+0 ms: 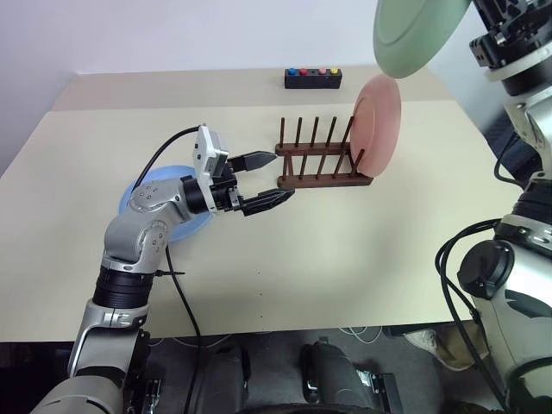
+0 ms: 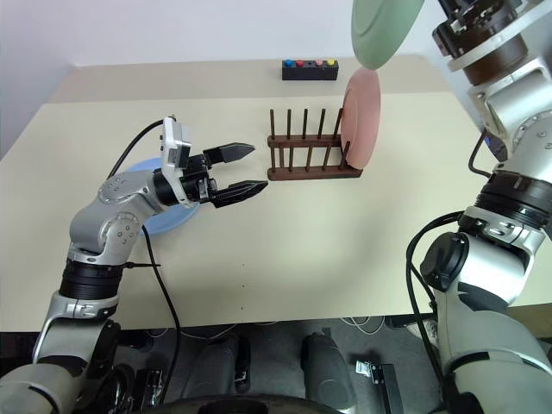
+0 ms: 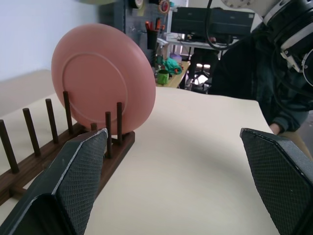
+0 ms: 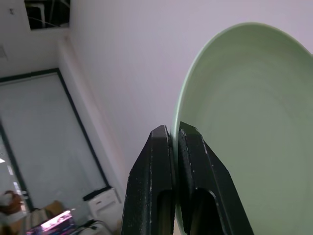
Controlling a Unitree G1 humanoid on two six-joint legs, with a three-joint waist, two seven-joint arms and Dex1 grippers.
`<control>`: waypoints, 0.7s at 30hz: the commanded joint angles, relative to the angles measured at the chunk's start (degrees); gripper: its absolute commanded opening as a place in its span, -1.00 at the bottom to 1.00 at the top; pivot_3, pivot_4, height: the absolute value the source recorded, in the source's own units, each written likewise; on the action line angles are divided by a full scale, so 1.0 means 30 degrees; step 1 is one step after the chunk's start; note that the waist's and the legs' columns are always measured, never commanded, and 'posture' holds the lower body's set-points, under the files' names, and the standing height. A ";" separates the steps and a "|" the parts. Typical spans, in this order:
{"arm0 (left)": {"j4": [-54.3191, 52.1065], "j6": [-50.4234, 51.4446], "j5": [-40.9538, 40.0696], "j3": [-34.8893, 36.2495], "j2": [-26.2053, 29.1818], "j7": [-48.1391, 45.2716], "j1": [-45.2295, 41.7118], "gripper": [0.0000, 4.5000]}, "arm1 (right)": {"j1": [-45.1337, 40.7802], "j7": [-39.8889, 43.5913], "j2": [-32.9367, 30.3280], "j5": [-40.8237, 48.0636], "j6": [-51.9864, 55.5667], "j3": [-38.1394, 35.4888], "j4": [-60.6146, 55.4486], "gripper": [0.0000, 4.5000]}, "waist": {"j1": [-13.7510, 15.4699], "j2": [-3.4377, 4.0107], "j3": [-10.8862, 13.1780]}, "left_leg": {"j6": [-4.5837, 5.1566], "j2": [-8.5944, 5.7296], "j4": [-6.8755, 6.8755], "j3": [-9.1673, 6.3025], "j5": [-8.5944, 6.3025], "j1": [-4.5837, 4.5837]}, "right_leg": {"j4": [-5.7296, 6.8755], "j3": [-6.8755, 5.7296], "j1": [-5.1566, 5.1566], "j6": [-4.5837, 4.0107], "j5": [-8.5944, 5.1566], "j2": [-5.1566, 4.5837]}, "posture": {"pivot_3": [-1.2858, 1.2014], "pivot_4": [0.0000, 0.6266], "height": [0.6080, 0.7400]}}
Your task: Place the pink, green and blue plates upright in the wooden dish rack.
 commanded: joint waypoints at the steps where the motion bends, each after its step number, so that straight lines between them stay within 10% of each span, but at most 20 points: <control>1: -0.0642 -0.0202 -0.0241 0.0307 0.0064 0.0023 0.0020 1.00 | -0.0126 -0.0016 0.0176 0.0721 0.0177 -0.0189 -0.0552 -0.96 | 0.0008 0.0000 0.0000 | 0.0000 0.0000 0.0000 -0.0001 0.0000 0.0000 | 0.0000 0.0000 -0.0001 0.0000 0.0000 0.0000 | 0.03 -0.52 1.00; 21: -0.0862 -0.0310 -0.0193 0.0470 0.0243 0.0195 0.0296 1.00 | 0.1149 0.0984 0.1642 -0.1006 -0.0652 0.1235 0.0434 -0.96 | 0.0000 0.0000 0.0000 | 0.0000 0.0000 -0.0014 0.0001 0.0000 -0.0002 | -0.0004 0.0000 -0.0008 0.0000 0.0000 0.0000 | 0.03 -0.52 1.00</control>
